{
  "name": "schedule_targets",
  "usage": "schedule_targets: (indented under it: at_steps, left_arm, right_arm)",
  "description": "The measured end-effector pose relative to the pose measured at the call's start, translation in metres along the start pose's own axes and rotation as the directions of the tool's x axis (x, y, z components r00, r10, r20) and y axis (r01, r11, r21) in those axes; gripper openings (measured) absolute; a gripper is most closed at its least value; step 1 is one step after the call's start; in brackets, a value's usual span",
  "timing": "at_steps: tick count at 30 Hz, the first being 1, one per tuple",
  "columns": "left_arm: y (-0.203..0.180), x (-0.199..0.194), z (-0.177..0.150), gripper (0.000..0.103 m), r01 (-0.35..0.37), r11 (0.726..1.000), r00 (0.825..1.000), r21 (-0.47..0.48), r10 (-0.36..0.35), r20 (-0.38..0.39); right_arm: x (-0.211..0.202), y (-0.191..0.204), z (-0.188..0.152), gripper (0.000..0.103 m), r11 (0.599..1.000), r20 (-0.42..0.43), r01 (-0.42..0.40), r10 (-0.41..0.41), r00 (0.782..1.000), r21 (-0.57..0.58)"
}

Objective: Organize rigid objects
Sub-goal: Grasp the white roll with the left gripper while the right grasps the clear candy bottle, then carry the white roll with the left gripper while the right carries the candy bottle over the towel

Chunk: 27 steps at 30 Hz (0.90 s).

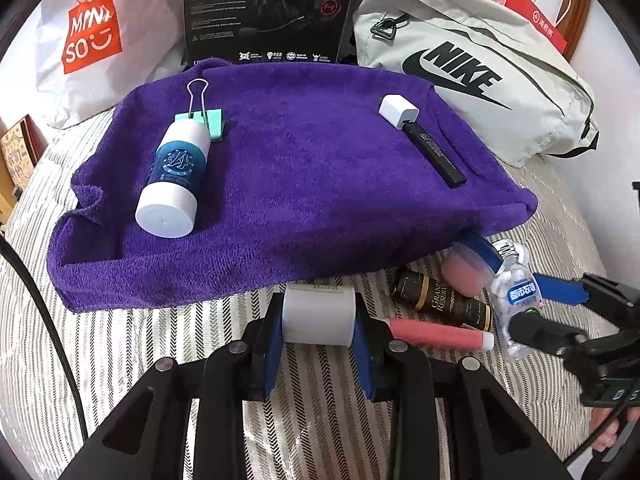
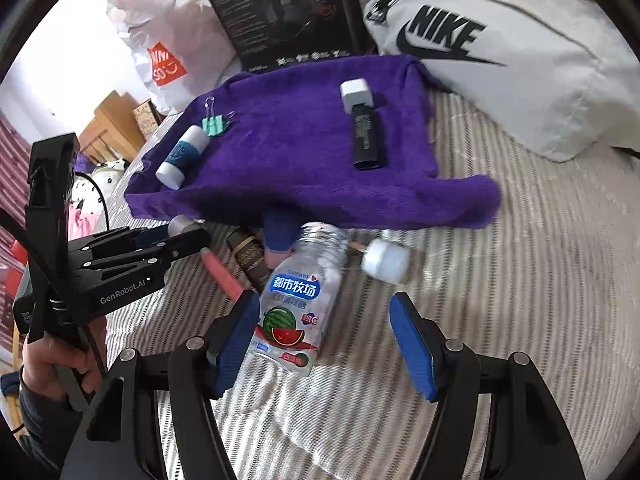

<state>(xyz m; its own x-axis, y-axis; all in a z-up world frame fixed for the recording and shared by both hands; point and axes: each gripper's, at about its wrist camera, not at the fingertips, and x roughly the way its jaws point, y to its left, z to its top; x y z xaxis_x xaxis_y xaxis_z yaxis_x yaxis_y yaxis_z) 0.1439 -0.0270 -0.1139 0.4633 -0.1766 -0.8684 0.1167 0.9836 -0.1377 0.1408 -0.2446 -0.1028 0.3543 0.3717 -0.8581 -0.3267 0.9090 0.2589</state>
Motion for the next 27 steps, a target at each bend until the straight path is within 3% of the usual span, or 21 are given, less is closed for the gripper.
schedule_targets:
  at_steps: [8,12,14,17,21,27]
  left_arm:
    - [0.001,-0.001,0.0,0.03,0.008,1.0,1.0,-0.006,-0.008,-0.002]
    - [0.001,-0.002,0.0,0.03,0.01,1.0,1.0,-0.007,-0.01,-0.004]
    - [0.002,-0.002,0.0,0.03,0.013,1.0,1.0,-0.007,-0.013,-0.003]
    - [0.002,-0.002,-0.001,0.03,0.015,1.0,1.0,-0.009,-0.015,-0.001]
    - [0.002,-0.002,-0.001,0.03,0.014,1.0,1.0,-0.009,-0.014,-0.002]
    - [0.001,-0.002,-0.001,0.03,0.004,1.0,1.0,-0.005,-0.004,0.0]
  right_arm:
    - [0.02,0.008,-0.001,0.063,1.0,-0.037,0.001,-0.001,0.999,0.01]
    - [0.019,0.011,-0.002,0.047,1.0,-0.036,0.017,-0.018,0.999,-0.024]
    - [0.017,0.009,-0.003,0.044,0.999,-0.052,0.036,-0.038,0.998,-0.041]
    - [0.016,0.005,-0.009,0.042,0.992,-0.06,0.104,-0.108,0.992,-0.073]
    - [0.014,0.001,-0.012,0.042,0.992,-0.047,0.104,-0.107,0.993,-0.073]
    - [0.02,0.008,-0.006,0.042,0.979,-0.019,0.165,-0.169,0.985,-0.116]
